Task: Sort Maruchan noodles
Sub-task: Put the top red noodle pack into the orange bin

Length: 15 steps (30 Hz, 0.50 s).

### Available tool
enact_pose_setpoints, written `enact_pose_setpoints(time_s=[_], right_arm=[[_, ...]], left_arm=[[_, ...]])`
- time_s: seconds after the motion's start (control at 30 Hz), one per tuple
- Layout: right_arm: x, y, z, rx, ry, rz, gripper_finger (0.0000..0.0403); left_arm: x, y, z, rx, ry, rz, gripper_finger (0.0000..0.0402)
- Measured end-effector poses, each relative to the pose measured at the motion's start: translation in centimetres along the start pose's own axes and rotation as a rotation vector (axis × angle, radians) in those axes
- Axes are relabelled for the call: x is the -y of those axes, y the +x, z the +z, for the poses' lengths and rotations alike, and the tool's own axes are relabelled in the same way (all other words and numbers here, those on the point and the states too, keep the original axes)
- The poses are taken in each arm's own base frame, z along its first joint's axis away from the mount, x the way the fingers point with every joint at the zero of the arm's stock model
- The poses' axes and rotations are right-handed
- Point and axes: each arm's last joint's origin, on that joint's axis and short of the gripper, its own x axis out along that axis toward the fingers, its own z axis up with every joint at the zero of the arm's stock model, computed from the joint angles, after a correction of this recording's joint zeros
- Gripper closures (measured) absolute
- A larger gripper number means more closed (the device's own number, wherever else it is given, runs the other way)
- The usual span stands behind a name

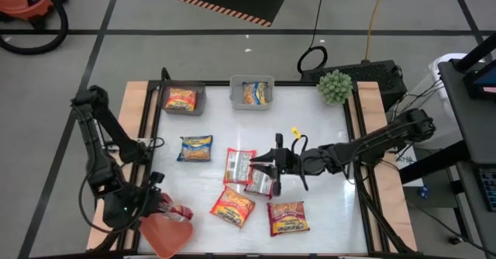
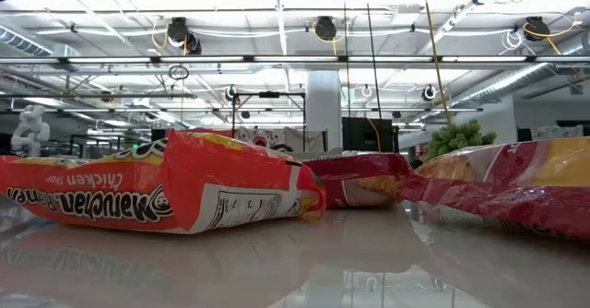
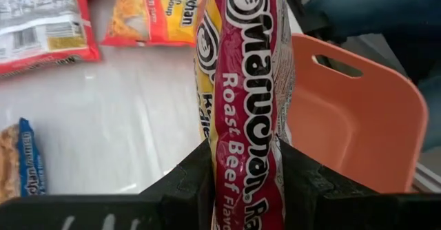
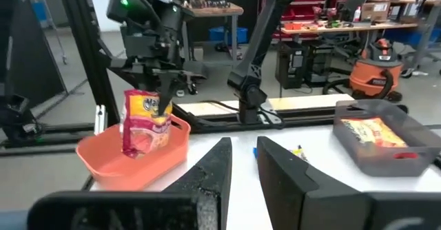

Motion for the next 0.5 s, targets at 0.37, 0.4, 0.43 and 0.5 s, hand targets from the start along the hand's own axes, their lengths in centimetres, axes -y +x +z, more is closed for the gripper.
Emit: enact_pose_setpoints(time_s=[0.37,0.4,0.43,0.5], right_arm=[[-0.5,0.8,-0.5,0.035,0.030,0.012,0.0340],[-0.6,0.8,-0.6,0.035,0.030,0.013,0.0340],[-0.6,0.8,-0.6,0.034,0.031,0.014,0.0340],[-0.6,0.9,-0.6,0.036,0.043,0.015,0.0340]], left_arm=[[2.1,-0.1,-1.6,-0.038,0.125,-0.053,0.0283],[2.2,0.1,-1.7,-0.045,0.129,-0.047,0.0283],[2.3,0.3,-1.7,-0.051,0.133,-0.040,0.0283],[2.5,0.6,-1.8,-0.060,0.141,-0.026,0.0283]])
